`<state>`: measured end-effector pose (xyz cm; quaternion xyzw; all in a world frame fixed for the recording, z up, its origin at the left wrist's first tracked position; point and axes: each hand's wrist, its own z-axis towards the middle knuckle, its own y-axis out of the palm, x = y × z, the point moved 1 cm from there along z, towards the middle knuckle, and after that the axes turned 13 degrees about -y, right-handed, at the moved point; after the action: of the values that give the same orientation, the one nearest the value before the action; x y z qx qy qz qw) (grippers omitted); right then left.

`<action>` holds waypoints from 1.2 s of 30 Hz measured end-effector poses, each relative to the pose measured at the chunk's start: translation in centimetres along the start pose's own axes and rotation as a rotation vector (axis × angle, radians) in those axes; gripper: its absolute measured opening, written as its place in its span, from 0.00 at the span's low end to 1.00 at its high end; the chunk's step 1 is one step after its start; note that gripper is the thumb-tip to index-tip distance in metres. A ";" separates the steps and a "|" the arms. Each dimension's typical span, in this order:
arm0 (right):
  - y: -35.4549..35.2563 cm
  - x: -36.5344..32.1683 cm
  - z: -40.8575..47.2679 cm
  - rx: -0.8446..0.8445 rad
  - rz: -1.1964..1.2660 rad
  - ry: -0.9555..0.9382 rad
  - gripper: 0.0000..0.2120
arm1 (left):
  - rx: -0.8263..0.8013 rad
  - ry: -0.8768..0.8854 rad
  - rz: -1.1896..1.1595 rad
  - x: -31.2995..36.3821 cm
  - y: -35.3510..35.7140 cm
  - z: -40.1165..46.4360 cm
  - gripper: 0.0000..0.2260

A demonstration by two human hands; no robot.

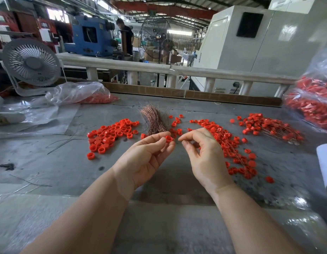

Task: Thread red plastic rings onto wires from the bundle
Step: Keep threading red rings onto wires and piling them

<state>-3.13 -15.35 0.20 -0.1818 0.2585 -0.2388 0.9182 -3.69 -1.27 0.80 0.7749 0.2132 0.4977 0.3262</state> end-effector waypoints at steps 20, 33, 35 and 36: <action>0.1 0.1 -0.1 0.002 0.041 -0.015 0.05 | -0.037 -0.020 0.024 -0.3 0.0 0.1 0.08; 0.0 0.0 -0.2 -0.003 0.029 0.006 0.05 | -0.004 -0.026 0.039 -0.2 0.2 -0.1 0.13; 0.0 0.0 -0.1 0.003 0.032 0.008 0.06 | 0.009 -0.023 0.029 -0.2 0.3 -0.1 0.11; 0.0 0.1 -0.1 0.007 0.036 0.010 0.06 | 0.012 -0.024 0.026 -0.2 0.3 -0.1 0.10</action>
<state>-3.14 -15.41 0.08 -0.1728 0.2657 -0.2241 0.9216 -3.92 -1.59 0.90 0.7854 0.2023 0.4914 0.3174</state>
